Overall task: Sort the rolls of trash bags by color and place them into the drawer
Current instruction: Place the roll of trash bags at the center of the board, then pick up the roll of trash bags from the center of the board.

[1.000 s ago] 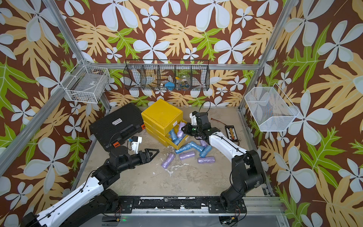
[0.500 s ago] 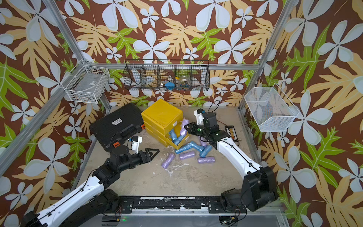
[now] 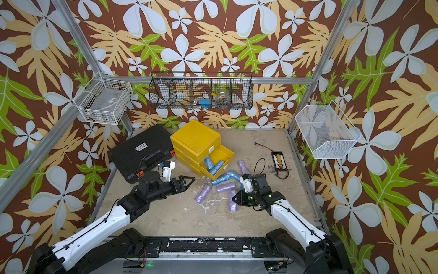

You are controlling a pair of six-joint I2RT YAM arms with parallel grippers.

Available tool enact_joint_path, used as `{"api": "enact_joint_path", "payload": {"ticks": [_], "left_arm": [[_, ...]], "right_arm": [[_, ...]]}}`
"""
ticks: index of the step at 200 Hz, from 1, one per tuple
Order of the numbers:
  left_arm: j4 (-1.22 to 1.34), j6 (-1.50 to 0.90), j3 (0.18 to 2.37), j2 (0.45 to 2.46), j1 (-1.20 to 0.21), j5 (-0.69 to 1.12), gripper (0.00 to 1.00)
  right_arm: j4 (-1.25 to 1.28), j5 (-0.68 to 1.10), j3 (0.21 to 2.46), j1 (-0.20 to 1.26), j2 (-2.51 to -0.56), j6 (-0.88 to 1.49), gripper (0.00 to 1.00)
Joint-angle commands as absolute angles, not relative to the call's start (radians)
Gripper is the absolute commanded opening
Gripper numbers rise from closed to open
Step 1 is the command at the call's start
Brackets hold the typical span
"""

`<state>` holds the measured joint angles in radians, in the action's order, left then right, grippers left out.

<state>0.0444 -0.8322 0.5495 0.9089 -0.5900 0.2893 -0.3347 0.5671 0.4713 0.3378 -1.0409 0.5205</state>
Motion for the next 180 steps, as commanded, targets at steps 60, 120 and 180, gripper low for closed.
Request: {"api": "enact_joint_path", "payload": {"ticks": [60, 120, 180], "left_arm": [[0.057, -0.819, 0.540, 0.864, -0.585, 0.289, 0.92], [0.065, -0.833, 0.499, 0.826, -0.586, 0.297, 0.92], [0.067, -0.834, 0.486, 0.816, -0.584, 0.299, 0.92]], "right_arm": [[-0.269, 0.242, 0.674, 0.241, -1.156, 0.509, 0.48], [-0.136, 0.257, 0.656, 0.079, -1.318, 0.528, 0.49], [-0.042, 0.283, 0.645, 0.072, -1.450, 0.554, 0.49]]}}
